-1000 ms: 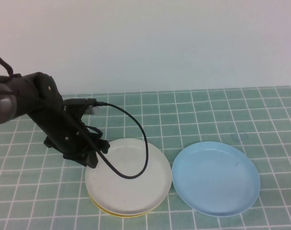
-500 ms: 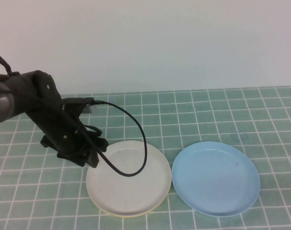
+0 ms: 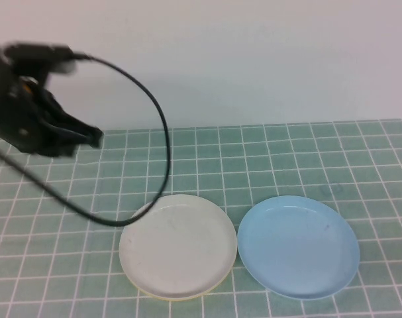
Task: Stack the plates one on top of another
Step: Pick up the blue plate
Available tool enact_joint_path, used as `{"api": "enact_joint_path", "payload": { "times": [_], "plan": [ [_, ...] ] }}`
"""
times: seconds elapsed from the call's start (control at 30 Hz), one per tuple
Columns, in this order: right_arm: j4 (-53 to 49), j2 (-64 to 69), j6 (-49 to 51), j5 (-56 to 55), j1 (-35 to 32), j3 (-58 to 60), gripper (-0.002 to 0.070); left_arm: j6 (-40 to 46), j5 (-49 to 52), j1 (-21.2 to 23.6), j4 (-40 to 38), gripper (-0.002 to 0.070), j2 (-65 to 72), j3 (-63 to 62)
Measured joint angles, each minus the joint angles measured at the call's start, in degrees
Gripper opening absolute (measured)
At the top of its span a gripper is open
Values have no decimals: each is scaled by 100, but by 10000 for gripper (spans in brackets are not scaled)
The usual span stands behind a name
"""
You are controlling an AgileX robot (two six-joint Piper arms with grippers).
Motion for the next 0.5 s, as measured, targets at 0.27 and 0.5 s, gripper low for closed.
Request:
{"api": "enact_joint_path", "payload": {
  "times": [0.27,0.5],
  "plan": [
    [673,1488,-1084,-13,29,-309,-2,-163,190,0,464,1,-2041,0],
    [425,3050,-1035,-321,657,-1246,-1,-208,349,0,381,0,-3459,0]
  ]
}}
